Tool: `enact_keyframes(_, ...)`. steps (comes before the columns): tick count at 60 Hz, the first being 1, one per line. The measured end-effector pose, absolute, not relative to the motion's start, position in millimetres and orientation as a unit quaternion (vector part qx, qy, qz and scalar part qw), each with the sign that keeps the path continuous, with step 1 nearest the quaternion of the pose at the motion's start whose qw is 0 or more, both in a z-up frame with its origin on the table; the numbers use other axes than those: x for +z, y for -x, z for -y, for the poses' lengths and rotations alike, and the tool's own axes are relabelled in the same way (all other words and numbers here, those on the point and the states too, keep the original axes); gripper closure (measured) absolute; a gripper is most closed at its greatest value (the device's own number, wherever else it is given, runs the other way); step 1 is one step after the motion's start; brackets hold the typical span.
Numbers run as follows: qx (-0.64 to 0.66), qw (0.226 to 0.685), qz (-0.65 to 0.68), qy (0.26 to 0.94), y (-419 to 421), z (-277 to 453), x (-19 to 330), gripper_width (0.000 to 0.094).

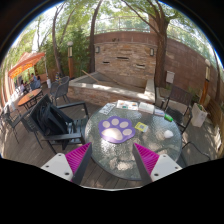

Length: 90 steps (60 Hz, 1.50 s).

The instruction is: Arrange mouse

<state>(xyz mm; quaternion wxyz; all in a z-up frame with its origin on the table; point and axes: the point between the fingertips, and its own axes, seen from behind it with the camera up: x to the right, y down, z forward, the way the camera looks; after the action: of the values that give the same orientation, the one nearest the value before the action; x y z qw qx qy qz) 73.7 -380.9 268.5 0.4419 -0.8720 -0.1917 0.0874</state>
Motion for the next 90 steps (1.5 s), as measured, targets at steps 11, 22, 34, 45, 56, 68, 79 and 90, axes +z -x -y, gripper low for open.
enact_keyframes(11,0.067,0.417,0.162,0.892,-132.2,372.8,226.7,0.0106)
enact_keyframes(22,0.034,0.398,0.12,0.909,-218.3,324.5,156.8,0.0107)
enact_keyframes(34,-0.005,0.421,0.068,0.904,-306.9,205.4,96.3,0.0104)
enact_keyframes(45,-0.012,0.446,0.037,0.894,-347.7,82.6,47.5,0.0106)
enact_keyframes(56,0.019,0.418,0.005,0.908,-362.2,14.8,-0.1,0.0105)
enact_keyframes(68,0.031,0.419,-0.009,0.907,-357.9,-28.4,-6.1,0.012)
enact_keyframes(79,-0.01,0.426,0.007,0.905,-357.4,-54.7,-15.2,0.0358)
enact_keyframes(90,-0.019,0.43,0.027,0.902,-354.1,-57.2,-12.6,0.0508)
